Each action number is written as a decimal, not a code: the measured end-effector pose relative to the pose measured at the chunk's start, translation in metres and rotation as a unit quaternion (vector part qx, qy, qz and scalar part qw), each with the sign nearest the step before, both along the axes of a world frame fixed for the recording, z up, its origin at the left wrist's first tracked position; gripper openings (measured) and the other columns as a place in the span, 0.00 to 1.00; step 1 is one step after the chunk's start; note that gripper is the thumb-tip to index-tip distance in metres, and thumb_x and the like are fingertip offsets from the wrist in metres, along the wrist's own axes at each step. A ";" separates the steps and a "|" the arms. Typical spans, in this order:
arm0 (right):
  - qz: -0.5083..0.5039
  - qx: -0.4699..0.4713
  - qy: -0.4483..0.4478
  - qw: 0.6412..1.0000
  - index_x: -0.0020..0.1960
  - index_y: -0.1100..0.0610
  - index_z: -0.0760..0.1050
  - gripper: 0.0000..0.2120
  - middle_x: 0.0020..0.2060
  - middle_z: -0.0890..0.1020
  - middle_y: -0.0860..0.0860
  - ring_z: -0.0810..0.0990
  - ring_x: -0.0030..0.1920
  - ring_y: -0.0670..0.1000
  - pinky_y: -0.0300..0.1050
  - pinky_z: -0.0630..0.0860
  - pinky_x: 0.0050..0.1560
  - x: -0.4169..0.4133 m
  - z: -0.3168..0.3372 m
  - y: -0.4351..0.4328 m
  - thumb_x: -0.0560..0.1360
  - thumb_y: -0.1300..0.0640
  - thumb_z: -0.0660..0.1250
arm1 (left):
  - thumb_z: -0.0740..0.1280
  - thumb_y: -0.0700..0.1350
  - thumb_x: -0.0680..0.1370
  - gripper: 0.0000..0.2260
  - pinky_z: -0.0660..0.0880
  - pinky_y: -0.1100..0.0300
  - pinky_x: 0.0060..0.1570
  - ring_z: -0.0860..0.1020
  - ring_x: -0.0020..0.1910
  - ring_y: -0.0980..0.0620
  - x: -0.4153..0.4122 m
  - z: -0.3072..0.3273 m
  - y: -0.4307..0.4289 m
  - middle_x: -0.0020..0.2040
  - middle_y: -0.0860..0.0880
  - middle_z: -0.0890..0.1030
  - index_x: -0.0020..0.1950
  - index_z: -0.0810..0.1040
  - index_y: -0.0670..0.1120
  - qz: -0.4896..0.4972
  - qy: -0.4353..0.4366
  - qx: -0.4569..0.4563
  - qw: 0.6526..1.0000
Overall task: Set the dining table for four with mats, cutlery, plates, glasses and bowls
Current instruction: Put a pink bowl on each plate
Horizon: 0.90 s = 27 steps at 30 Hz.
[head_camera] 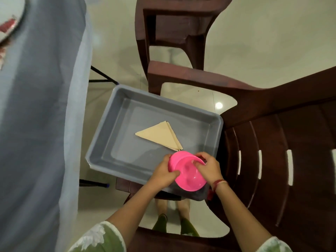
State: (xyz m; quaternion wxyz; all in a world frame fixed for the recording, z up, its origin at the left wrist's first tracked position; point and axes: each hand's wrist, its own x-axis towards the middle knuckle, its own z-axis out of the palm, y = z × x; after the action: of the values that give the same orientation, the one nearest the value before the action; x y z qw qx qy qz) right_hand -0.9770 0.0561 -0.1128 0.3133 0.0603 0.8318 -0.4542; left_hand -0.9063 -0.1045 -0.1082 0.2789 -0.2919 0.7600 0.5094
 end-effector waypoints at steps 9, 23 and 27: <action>0.047 -0.302 -0.108 0.946 0.60 0.44 0.74 0.21 0.58 0.77 0.50 0.78 0.57 0.53 0.50 0.79 0.48 0.019 0.174 -0.004 0.67 0.54 0.68 | 0.68 0.44 0.71 0.27 0.75 0.70 0.36 0.76 0.48 0.57 0.030 0.181 -0.029 0.54 0.53 0.74 0.69 0.66 0.51 0.101 0.112 0.063 0.987; 0.250 -0.381 -0.060 0.888 0.63 0.45 0.74 0.37 0.59 0.79 0.50 0.78 0.60 0.54 0.59 0.78 0.55 0.138 0.300 -0.128 0.60 0.27 0.68 | 0.64 0.52 0.71 0.14 0.81 0.52 0.46 0.80 0.48 0.43 0.208 0.309 -0.076 0.55 0.43 0.77 0.56 0.72 0.53 0.406 0.203 0.085 0.887; 0.288 -0.374 -0.071 0.879 0.65 0.46 0.73 0.38 0.61 0.78 0.51 0.77 0.61 0.54 0.62 0.73 0.61 0.179 0.313 -0.179 0.62 0.25 0.65 | 0.60 0.51 0.80 0.08 0.80 0.59 0.41 0.79 0.48 0.51 0.261 0.318 -0.102 0.55 0.52 0.77 0.59 0.69 0.57 0.452 0.233 0.047 0.860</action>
State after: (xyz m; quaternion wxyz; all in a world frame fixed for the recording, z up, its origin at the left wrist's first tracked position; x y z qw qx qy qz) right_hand -0.7975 -0.1227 0.2004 0.4877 -0.2713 0.5560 -0.6159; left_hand -0.6450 -0.2064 0.2094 -0.1541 -0.4625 0.5621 0.6681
